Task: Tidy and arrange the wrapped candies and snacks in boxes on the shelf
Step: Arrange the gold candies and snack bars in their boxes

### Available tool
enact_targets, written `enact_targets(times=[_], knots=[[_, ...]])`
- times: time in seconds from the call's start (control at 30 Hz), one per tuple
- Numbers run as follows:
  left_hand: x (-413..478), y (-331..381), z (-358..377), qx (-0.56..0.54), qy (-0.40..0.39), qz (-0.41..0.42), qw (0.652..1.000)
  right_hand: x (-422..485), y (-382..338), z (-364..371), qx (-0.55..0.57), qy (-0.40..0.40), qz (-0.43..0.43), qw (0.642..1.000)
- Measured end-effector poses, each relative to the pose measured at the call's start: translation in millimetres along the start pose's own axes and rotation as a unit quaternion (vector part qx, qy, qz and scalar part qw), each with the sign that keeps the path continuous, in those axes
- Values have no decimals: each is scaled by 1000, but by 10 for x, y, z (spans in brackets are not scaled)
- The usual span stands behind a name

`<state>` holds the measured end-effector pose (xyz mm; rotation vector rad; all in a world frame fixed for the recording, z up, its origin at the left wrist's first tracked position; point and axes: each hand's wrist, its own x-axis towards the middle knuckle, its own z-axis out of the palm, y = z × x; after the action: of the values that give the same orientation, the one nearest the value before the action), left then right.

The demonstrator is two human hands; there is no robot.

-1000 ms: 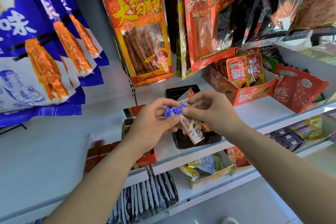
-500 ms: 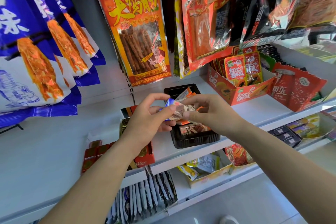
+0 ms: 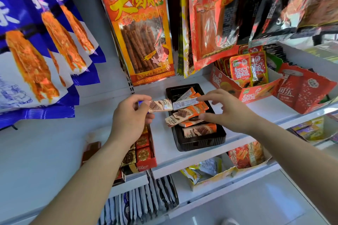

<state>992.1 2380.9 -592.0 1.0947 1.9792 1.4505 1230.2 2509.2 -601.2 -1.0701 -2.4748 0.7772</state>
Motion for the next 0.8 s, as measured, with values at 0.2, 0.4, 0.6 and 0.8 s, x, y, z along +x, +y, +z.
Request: enact_targets(times=[0.2, 0.4, 0.6, 0.8], knots=[[-2, -35, 79, 10, -11, 15, 1000, 225, -167, 156, -115, -23, -87, 989], [-3, -63, 73, 2, -5, 19, 1000, 417, -116, 202, -107, 4, -96, 990], [-35, -91, 100, 9, -26, 19, 999, 526, -65, 175, -89, 88, -103, 987], [-50, -58, 150, -2, -45, 18, 999, 259, 71, 52, 3, 120, -35, 992]])
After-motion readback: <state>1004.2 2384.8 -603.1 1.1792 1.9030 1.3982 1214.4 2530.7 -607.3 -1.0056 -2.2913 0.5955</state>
